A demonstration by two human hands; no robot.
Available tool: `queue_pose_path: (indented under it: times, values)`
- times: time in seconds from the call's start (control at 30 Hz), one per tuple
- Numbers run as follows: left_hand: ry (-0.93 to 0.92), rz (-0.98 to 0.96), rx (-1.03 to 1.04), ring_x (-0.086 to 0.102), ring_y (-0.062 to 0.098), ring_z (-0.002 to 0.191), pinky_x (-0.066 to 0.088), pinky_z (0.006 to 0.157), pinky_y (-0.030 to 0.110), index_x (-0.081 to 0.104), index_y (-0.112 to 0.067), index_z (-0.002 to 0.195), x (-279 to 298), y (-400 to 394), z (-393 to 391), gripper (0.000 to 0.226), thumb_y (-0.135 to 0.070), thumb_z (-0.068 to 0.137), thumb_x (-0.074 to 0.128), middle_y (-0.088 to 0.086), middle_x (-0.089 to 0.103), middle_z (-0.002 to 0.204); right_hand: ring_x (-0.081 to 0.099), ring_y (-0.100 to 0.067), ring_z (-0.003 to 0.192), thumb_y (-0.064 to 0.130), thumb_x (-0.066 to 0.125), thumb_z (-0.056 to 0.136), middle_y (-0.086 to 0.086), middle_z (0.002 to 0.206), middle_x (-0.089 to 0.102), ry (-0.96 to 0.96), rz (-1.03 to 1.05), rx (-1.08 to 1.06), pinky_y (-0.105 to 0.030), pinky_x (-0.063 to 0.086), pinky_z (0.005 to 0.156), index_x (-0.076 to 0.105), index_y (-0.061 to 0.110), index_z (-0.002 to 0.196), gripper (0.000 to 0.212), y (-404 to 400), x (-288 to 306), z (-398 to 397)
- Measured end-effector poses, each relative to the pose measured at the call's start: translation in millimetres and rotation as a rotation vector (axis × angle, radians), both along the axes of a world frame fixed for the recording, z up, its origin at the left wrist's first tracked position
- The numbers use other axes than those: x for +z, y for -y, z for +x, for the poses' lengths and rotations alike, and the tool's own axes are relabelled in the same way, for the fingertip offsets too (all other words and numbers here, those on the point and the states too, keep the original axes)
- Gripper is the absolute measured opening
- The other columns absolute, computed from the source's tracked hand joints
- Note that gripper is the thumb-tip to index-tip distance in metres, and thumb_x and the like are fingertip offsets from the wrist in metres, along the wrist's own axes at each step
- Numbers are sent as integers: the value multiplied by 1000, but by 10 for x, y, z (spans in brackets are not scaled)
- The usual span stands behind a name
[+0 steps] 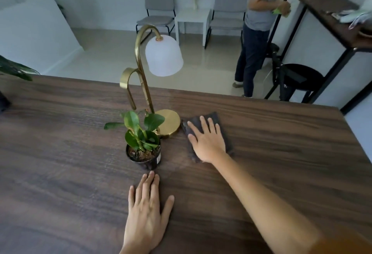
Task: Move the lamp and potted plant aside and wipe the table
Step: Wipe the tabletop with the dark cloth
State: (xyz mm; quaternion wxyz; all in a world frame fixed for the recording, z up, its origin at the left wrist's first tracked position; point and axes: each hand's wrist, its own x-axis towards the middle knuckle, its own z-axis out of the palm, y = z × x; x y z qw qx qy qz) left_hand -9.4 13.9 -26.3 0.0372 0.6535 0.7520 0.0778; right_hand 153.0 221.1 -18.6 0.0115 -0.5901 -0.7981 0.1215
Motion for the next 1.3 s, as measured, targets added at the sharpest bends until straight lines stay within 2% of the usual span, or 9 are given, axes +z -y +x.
queue_pose_path:
  times: [0.2, 0.33, 0.47, 0.63, 0.8, 0.87, 1.0, 1.13, 1.3]
  values:
    - [28, 12, -2, 30, 17, 136, 20, 108, 42, 49, -11, 136, 1, -8, 0, 68, -55, 86, 34, 5, 49, 143, 5, -19, 150, 59, 1, 97, 7, 162, 6, -39, 82, 261, -43, 11, 119, 11, 51, 149, 54, 1254, -22, 986]
    - [22, 29, -6, 35, 21, 137, 21, 110, 43, 48, -10, 137, 9, -28, 4, 66, -52, 88, 33, 6, 47, 144, 0, -25, 151, 65, -1, 92, 4, 164, -3, 60, 69, -129, -46, 7, 120, 0, 53, 148, 58, 349, -6, 1541]
    - [58, 40, -7, 27, 20, 141, 23, 114, 48, 40, -12, 142, -13, -10, -12, 62, -47, 92, 28, 4, 40, 148, -5, -38, 149, 61, 7, 96, -10, 164, -5, 66, -36, -463, -56, 0, 118, 1, 43, 152, 60, -395, 84, 917]
    - [130, 68, -19, 24, 21, 142, 16, 116, 48, 37, -9, 143, -45, 17, -53, 59, -36, 93, 22, 7, 37, 150, -4, -34, 150, 60, 3, 94, -8, 164, -3, -17, -17, 2, -52, 1, 120, 3, 45, 151, 59, 624, 3, 156]
    - [144, 84, -17, 27, 26, 141, 17, 115, 52, 40, -6, 141, -35, 17, -43, 62, -35, 91, 19, 10, 40, 148, 3, -23, 151, 57, 20, 101, 5, 163, 7, -68, 76, 342, -44, 7, 118, 11, 51, 149, 49, 2099, -36, 1108]
    - [131, 63, -15, 25, 26, 142, 14, 116, 51, 38, -5, 142, -22, 12, -25, 63, -36, 91, 17, 10, 37, 150, 5, -21, 151, 60, 18, 100, 7, 163, 9, 4, 114, 261, -45, 14, 116, 9, 53, 148, 50, 2130, -40, 1835]
    - [101, 34, -3, 25, 27, 142, 16, 116, 52, 37, -4, 142, 7, -12, 13, 64, -35, 91, 18, 13, 37, 149, 17, -34, 148, 66, 8, 93, -5, 162, 17, 96, 84, -291, -56, 23, 115, 18, 44, 151, 62, 1402, -16, 2573]
    - [95, 28, -2, 29, 30, 140, 18, 114, 53, 38, -2, 141, 15, 3, 24, 63, -35, 91, 19, 15, 39, 147, -5, -40, 148, 65, 6, 94, -12, 164, -4, 73, -64, -710, -56, 1, 118, 3, 41, 153, 64, 695, 83, 1930]
    - [106, 33, -13, 27, 32, 140, 16, 114, 53, 37, -2, 142, -10, 10, -19, 58, -32, 93, 27, 16, 36, 149, -2, -38, 149, 63, 17, 96, -11, 164, 0, -17, -4, -183, -53, 0, 119, 10, 43, 152, 60, 1477, 17, 652]
